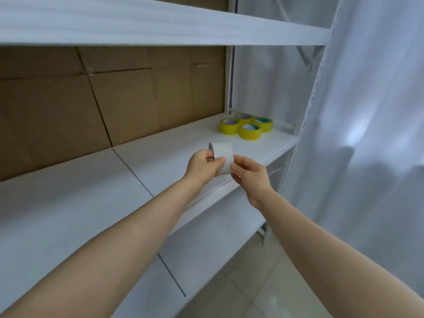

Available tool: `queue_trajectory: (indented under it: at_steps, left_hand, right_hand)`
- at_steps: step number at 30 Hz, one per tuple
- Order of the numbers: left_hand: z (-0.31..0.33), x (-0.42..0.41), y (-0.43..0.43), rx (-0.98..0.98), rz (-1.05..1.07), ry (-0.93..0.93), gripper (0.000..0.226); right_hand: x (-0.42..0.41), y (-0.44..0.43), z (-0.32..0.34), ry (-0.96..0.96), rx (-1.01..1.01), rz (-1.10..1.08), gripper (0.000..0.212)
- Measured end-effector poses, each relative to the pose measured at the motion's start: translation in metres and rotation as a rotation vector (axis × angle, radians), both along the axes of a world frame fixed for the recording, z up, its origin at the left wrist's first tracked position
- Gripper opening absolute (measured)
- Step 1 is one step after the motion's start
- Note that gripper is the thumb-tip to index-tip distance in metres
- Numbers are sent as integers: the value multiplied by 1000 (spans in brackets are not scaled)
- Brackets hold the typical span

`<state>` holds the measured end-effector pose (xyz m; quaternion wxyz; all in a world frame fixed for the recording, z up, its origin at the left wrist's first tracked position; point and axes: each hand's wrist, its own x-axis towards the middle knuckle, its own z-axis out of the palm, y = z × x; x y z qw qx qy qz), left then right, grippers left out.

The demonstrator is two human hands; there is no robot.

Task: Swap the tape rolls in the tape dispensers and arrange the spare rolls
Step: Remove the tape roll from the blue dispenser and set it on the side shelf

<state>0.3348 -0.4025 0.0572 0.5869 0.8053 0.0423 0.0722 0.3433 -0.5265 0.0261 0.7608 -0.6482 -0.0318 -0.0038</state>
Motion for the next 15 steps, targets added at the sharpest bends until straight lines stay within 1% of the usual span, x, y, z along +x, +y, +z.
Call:
queue_trajectory:
  at_steps: [3,5,7,8,11,15]
  left_hand:
    - [-7,40,-34,119,4,-19,26]
    - [-11,66,-47,286,2,-30,28]
    - [-14,91,-52,464,-1,-35,29]
    - [-15,104,-53,521,-3,-35,30]
    - [-19,147,-53,614,-14,-45,29]
    - [-27,205,-48,656,-13,-72,26]
  right_hand:
    - [32,-40,-7,14,-100,-37,21]
    - [55,-61,-14,15,-182,-54,18]
    - [82,-78,-20,17,-215,-78,18]
    - [97,-85,-23,25,-220,-98,18]
    - [147,-101,-26,61,-233,-157,16]
    - [223,-107,-28,59,-346,-185,22]
